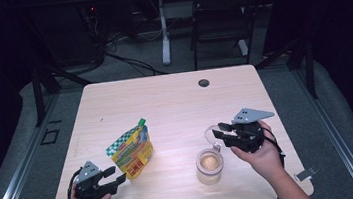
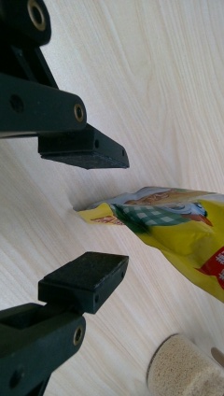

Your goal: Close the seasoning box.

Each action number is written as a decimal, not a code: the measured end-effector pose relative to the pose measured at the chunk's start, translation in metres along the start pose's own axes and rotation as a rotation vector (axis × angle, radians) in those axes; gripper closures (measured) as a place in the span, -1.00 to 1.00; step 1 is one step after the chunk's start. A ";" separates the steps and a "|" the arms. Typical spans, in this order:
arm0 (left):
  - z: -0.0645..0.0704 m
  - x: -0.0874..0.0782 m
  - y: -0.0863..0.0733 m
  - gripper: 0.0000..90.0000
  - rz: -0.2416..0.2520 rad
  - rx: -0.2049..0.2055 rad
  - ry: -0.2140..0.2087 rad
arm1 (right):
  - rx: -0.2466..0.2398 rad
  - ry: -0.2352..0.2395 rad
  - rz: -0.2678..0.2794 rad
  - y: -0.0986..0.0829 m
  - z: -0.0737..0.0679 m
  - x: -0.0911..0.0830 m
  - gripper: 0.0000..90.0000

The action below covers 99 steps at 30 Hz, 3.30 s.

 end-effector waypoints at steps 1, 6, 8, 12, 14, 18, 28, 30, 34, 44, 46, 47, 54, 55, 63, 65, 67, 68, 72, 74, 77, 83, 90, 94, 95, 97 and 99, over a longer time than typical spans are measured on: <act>0.000 0.000 0.000 0.04 0.000 -0.003 0.002 | -0.007 -0.005 -0.001 0.000 0.000 0.000 0.45; 0.001 0.001 0.000 0.04 -0.005 0.002 -0.001 | -0.013 -0.004 0.001 0.001 -0.003 -0.001 0.44; 0.001 0.002 0.000 0.04 -0.004 -0.001 -0.002 | -0.018 -0.002 0.004 0.001 -0.006 -0.001 0.43; 0.001 0.001 0.000 0.04 -0.004 0.001 0.000 | -0.038 0.001 -0.003 0.002 -0.011 -0.003 0.41; 0.001 0.001 0.000 0.04 -0.005 0.002 -0.001 | -0.045 -0.002 0.003 0.002 -0.014 -0.003 0.41; 0.001 0.002 0.000 0.04 -0.003 0.004 0.000 | -0.063 -0.002 0.000 0.002 -0.018 -0.004 0.39; 0.001 0.002 0.000 0.04 -0.004 0.007 0.000 | -0.147 -0.034 -0.009 0.002 -0.036 -0.006 0.36; 0.001 0.002 0.000 0.04 -0.004 0.007 -0.001 | -0.157 -0.039 -0.013 0.002 -0.038 -0.006 0.35; 0.001 0.002 0.000 0.04 -0.006 0.005 -0.001 | -0.169 -0.043 -0.007 0.001 -0.042 -0.006 0.33; 0.002 0.002 0.000 0.04 -0.008 0.009 0.001 | -0.177 -0.031 -0.007 0.000 -0.051 -0.005 0.23; 0.002 0.002 0.000 0.04 -0.008 0.011 0.002 | -0.172 -0.023 0.000 -0.001 -0.052 -0.004 0.21; 0.002 0.002 0.000 0.04 -0.008 0.011 0.001 | -0.171 -0.023 0.000 -0.002 -0.053 -0.004 0.20; 0.003 0.003 0.000 0.04 -0.009 0.008 0.000 | -0.166 -0.013 -0.004 -0.006 -0.057 -0.002 0.11; 0.003 0.003 0.000 0.04 -0.010 0.009 0.000 | -0.165 -0.009 0.000 -0.007 -0.058 -0.001 0.10; 0.003 0.003 0.000 0.04 -0.015 0.018 0.002 | -0.176 -0.024 0.004 -0.012 -0.064 0.001 0.03; 0.003 0.003 0.000 0.04 -0.017 0.020 0.003 | -0.177 -0.026 0.005 -0.013 -0.066 0.001 0.01; 0.003 0.004 0.000 0.04 -0.019 0.018 0.002 | -0.181 -0.022 0.005 -0.013 -0.068 0.001 -0.01; 0.004 0.004 0.000 0.04 -0.019 0.015 0.001 | -0.183 -0.021 0.002 -0.014 -0.068 0.001 -0.02; 0.004 0.004 -0.001 0.04 -0.019 0.015 0.001 | -0.189 -0.021 0.001 -0.015 -0.072 0.002 -0.05; 0.004 0.004 -0.001 0.04 -0.020 0.019 0.002 | -0.190 -0.020 0.001 -0.016 -0.074 0.003 -0.07; 0.004 0.004 -0.001 0.04 -0.021 0.019 0.002 | -0.191 -0.013 0.000 -0.016 -0.077 0.002 -0.10; 0.004 0.005 -0.001 0.04 -0.018 0.022 0.001 | -0.207 0.000 0.012 -0.014 -0.084 -0.002 -0.10; 0.004 0.005 -0.001 0.04 -0.018 0.023 0.000 | -0.187 0.008 0.016 -0.015 -0.083 -0.002 -0.10; 0.004 0.005 -0.001 0.04 -0.023 0.022 0.001 | -0.175 0.005 0.018 -0.016 -0.080 -0.004 -0.10; 0.004 0.005 -0.001 0.04 -0.022 0.019 0.001 | -0.159 0.005 0.021 -0.017 -0.077 -0.005 -0.10; 0.004 0.005 -0.001 0.04 -0.023 0.021 0.000 | -0.142 0.003 0.022 -0.018 -0.073 -0.007 -0.10; 0.004 0.005 -0.001 0.04 -0.023 0.020 0.000 | -0.118 0.002 0.030 -0.019 -0.070 -0.009 -0.10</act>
Point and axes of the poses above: each handheld gripper's, and its own axes: x roughly forward along the jaws, y roughly out of its top, z roughly to its right, the point moved 2 cm from there along x, roughly forward along the jaws, and after that the axes turned 15 degrees about -x, right-handed, at the moved point
